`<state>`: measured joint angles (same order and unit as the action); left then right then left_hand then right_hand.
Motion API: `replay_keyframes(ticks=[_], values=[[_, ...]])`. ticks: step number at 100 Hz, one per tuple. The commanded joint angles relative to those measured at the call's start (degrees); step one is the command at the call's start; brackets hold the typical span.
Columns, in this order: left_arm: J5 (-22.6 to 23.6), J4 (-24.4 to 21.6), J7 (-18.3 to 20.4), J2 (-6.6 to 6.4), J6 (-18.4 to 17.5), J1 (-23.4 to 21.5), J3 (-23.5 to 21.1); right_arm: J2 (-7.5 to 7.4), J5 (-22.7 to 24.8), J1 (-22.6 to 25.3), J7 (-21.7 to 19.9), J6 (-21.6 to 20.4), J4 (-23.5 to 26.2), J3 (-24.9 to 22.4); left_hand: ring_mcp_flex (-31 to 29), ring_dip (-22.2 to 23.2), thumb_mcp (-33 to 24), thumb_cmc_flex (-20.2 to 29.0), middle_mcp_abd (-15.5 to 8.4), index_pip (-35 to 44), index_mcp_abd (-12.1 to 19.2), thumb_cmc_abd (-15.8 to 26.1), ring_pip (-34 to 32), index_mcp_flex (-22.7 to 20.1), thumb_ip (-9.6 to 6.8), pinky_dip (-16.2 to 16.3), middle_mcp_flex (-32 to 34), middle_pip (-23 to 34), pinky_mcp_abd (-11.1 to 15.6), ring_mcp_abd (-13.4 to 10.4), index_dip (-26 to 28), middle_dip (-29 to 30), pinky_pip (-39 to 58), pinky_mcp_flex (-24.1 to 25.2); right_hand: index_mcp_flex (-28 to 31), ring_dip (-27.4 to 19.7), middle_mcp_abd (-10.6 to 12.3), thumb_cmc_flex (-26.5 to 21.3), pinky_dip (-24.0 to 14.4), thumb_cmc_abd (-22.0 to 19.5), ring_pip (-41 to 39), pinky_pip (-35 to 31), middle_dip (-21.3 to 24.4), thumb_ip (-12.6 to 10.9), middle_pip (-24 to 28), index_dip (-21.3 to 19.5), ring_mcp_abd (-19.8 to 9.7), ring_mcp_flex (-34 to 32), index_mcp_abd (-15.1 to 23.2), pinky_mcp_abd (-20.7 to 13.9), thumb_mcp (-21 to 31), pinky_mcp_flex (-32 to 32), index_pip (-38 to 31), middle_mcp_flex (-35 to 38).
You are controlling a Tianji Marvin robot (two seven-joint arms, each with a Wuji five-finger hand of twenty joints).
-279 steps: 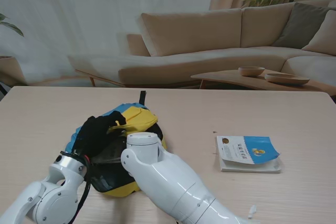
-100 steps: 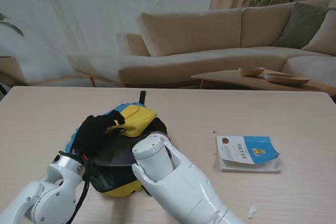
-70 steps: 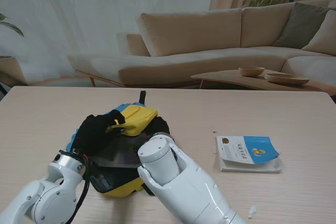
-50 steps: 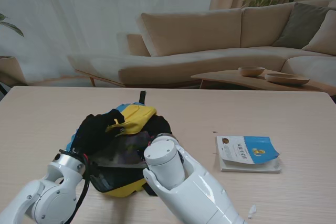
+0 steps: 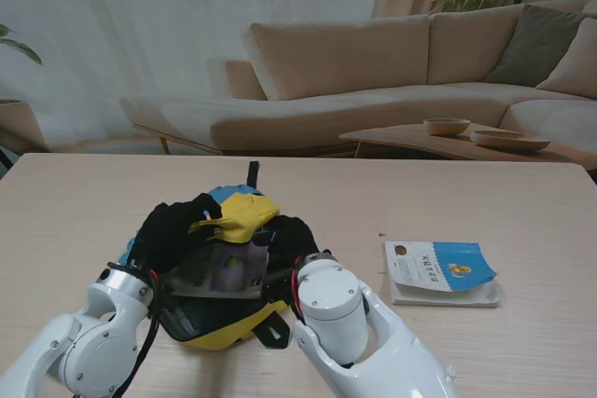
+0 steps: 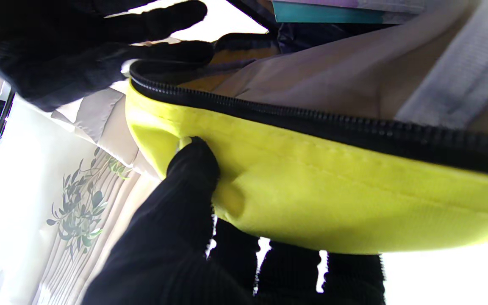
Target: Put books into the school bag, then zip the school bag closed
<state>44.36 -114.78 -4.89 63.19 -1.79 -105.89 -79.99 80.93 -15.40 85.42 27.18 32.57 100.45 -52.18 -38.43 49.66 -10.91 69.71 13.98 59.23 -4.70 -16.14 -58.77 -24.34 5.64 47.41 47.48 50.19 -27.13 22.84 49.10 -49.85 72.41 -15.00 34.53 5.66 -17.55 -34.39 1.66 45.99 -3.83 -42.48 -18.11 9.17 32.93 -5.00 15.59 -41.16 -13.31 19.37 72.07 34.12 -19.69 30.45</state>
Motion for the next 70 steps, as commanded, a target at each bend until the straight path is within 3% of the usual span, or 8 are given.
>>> replay_keyframes(ticks=[1, 37, 70], values=[[-0.3, -0.3, 1.7, 0.08, 0.3, 0.1, 0.2, -1.69, 1.1, 2.0, -1.6, -1.0, 1.7, -0.8, -0.4, 0.9, 0.6, 4.3, 0.9, 4.0, 3.0, 4.2, -0.8, 1.3, -1.62, 1.6, -0.9, 1.4, -1.8, 0.9, 2.1, 0.5, 2.0, 0.7, 1.3, -0.2, 0.5, 2.8, 0.0, 0.0, -0.3, 0.0, 0.8, -1.1, -0.8, -0.6, 0.2, -2.1, 0.9, 0.2, -1.3, 0.4, -0.9, 0.8], [-0.7, 0.0, 6.0, -0.57, 2.3, 0.4, 1.5, -7.52, 5.8, 9.0, -11.3, -4.8, 9.6, -8.5, -0.1, 0.8, 0.9, 4.3, 0.7, 3.8, 3.0, 4.4, -0.5, 1.3, -1.71, 1.5, -1.0, 1.1, -1.5, 1.0, 2.0, 0.7, 1.8, 1.1, 0.2, 0.0, 0.9, 3.3, 0.2, -0.2, -0.5, 1.3, 1.0, -1.0, -1.5, -0.6, -0.2, -0.6, 1.0, 0.5, -2.0, -1.2, -1.1, 0.1], [0.5, -0.7, 9.8, -1.23, 10.3, -0.7, 6.4, -9.60, 8.3, 11.8, -14.6, -8.9, 12.2, -14.9, 1.0, -0.5, 1.7, 3.9, -0.1, 1.8, 2.6, 3.5, 2.1, 1.6, -2.40, 0.3, -0.7, -1.5, -1.1, 1.8, -0.3, 1.6, 0.7, 2.2, -0.2, 0.2, 0.9, 3.2, 0.1, -0.3, -0.8, 1.9, 1.0, -1.0, -1.7, -0.6, -0.3, 0.0, 1.0, 0.1, -2.2, -1.4, -1.3, -0.1]])
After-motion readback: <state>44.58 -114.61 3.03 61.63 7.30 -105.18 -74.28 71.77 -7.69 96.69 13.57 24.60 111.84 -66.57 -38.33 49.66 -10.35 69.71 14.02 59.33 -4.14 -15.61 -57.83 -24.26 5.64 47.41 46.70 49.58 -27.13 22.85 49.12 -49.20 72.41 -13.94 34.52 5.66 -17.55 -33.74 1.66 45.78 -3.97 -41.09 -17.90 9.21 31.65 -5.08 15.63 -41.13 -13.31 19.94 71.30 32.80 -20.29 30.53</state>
